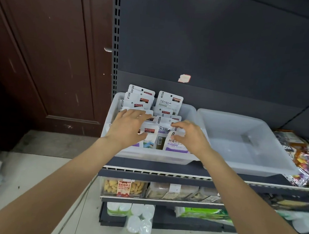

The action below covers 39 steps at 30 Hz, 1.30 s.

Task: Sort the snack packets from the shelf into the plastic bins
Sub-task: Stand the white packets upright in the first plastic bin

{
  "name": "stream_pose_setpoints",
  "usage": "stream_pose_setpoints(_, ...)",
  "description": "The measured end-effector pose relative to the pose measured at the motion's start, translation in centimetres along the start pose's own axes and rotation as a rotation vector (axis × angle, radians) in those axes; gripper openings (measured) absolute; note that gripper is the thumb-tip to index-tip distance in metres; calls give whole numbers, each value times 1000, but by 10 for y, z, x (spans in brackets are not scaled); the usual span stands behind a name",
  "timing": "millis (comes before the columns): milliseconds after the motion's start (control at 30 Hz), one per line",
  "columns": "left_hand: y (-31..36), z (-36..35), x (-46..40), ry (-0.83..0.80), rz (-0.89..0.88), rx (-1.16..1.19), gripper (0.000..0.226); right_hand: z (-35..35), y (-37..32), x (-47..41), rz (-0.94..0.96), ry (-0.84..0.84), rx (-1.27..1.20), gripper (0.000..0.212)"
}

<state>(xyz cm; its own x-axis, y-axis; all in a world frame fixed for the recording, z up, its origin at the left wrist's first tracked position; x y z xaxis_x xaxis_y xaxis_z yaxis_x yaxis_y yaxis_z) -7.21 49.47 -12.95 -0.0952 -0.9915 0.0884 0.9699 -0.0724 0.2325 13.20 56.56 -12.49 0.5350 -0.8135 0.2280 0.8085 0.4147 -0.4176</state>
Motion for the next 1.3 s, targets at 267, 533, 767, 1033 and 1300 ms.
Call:
stream_pose_setpoints(267,61,10,-12,131,-27,151,36,27,30,44,-32,338,-145,26)
stream_pose_setpoints(533,200,-6,-51,138,-174,323,23,58,126,120,-190,428,-87,24)
stream_pose_setpoints(767,375,-50,-100,-166,-345,137,27,101,270,217,-385,331,-39,25)
stream_pose_setpoints(1033,565,-90,-145,-208,-482,180,24,145,429,326,-588,370,-82,26)
stream_pose_setpoints(1300,728,-121,-233,-266,-659,354,22,199,568,377,-715,484,-196,36)
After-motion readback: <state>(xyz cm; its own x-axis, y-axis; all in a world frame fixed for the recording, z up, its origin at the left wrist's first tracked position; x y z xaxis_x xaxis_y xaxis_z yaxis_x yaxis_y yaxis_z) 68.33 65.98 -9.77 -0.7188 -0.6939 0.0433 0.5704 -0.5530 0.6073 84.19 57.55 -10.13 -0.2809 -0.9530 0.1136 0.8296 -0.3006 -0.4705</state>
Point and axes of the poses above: each hand's wrist, its own x-axis away from the middle knuckle, its own z-axis out of the back of the hand, y = z × x, the point moved 1 cm from there along -x, towards the middle knuckle, and after that the axes turned 15 degrees about -y, right-handed, at the moved point
